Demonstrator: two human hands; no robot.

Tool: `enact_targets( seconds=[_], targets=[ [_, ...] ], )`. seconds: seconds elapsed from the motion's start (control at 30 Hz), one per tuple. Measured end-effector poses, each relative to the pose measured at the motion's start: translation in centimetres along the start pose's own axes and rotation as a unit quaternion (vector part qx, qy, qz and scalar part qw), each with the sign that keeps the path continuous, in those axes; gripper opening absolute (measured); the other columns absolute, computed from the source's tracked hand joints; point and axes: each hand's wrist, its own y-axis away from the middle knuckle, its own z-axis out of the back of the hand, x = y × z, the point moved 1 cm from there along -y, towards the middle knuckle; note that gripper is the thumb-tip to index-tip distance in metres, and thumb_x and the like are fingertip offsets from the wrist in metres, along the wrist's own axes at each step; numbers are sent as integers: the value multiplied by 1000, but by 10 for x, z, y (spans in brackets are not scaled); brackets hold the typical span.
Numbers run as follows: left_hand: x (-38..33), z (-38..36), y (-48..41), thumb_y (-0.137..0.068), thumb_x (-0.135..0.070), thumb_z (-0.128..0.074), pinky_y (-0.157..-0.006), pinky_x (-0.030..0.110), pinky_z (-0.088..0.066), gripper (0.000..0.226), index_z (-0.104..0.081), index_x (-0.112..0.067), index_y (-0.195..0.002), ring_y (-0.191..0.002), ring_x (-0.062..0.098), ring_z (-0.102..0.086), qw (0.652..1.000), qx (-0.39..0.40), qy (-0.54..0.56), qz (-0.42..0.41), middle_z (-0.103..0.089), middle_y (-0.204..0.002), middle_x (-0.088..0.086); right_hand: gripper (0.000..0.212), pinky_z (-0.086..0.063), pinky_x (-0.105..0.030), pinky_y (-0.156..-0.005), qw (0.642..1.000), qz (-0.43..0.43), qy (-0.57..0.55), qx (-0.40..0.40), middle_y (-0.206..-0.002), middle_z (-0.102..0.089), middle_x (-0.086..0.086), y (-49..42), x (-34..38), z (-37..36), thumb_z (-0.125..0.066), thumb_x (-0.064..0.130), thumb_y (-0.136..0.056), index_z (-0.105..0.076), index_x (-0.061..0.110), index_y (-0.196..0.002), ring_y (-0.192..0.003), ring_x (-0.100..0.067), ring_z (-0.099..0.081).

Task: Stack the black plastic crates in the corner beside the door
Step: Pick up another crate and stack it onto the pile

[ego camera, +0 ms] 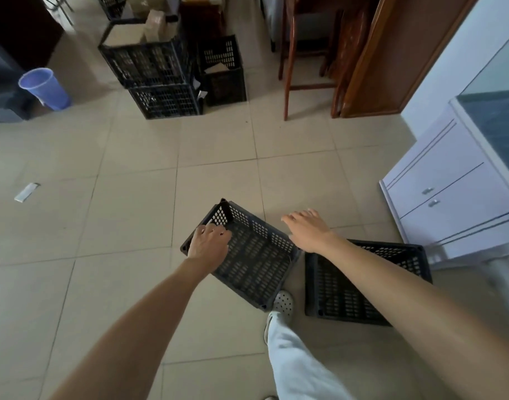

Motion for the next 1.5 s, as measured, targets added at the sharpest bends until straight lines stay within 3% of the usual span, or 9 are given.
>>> enact_targets(
  seconds=[0.17,0.33,0.67,0.9,1.0,1.13,1.3,1.4,1.5],
  targets=[
    [-3,-20,-73,-98,-28,-45,-110,40,-34,29,-58,-23,-124,-127,20,-48,998,41,38,11,-57,-133,-4,50,-24,-46,-115,999,-15,-11,31,-143,-48,-4,-72,-58,-9,-50,24,-95,-37,21,-143,-131,-27,-43],
    [12,-71,-115,-98,-32,-47,-108,38,-34,30,-57,-26,-126,-130,18,-46,989,67,107,73,-55,-136,-7,51,-24,-46,-114,998,0,-6,63,-143,-47,-6,-148,-84,-34,-50,25,-95,-36,20,-144,-132,-28,-42],
    [40,-199,-125,-94,-31,-56,-101,39,-44,34,-56,-23,-128,-127,21,-49,950,100,229,190,-55,-137,-3,45,-31,-45,-111,992,54,4,111,-140,-50,-6,-258,-43,-133,-46,24,-97,-40,17,-141,-129,-29,-45],
    [53,-314,-107,-94,-28,-57,-86,38,-50,38,-54,-20,-131,-122,22,-50,916,128,277,259,-56,-133,0,51,-37,-48,-107,987,57,9,149,-148,-40,-9,-311,-22,-235,-44,20,-98,-28,17,-147,-132,-31,-42],
    [60,-359,-95,-93,-26,-61,-75,38,-50,37,-53,-19,-128,-119,25,-52,885,131,319,312,-55,-130,3,59,-37,-50,-107,987,43,13,152,-154,-30,-10,-338,-14,-268,-46,21,-98,-19,16,-151,-134,-33,-39],
    [61,-418,-88,-93,-25,-63,-81,38,-47,44,-45,-14,-132,-118,28,-56,816,134,402,393,-57,-129,11,68,-39,-52,-101,990,-27,-10,141,-159,-18,-7,-374,-7,-304,-48,23,-98,-8,16,-153,-134,-36,-34],
    [53,-448,-110,-91,-22,-66,-79,41,-50,39,-39,-9,-115,-97,35,-63,715,76,495,487,-65,-103,9,75,-43,-50,-98,986,-83,-42,136,-154,-24,-14,-396,-12,-334,-48,26,-99,1,14,-154,-127,-38,-42],
    [50,-449,-119,-89,-21,-68,-74,37,-45,43,-36,-10,-115,-90,32,-60,715,77,490,493,-61,-100,6,74,-48,-45,-90,989,-80,-41,116,-148,-30,-17,-401,-14,-339,-50,23,-98,-3,13,-154,-115,-36,-51],
    [50,-441,-124,-89,-24,-69,-80,40,-48,47,-34,-10,-118,-94,32,-61,719,103,484,488,-62,-105,7,66,-49,-40,-78,986,-93,-50,132,-141,-36,-18,-407,-16,-332,-52,19,-96,-15,11,-150,-101,-33,-58]
  ],
)
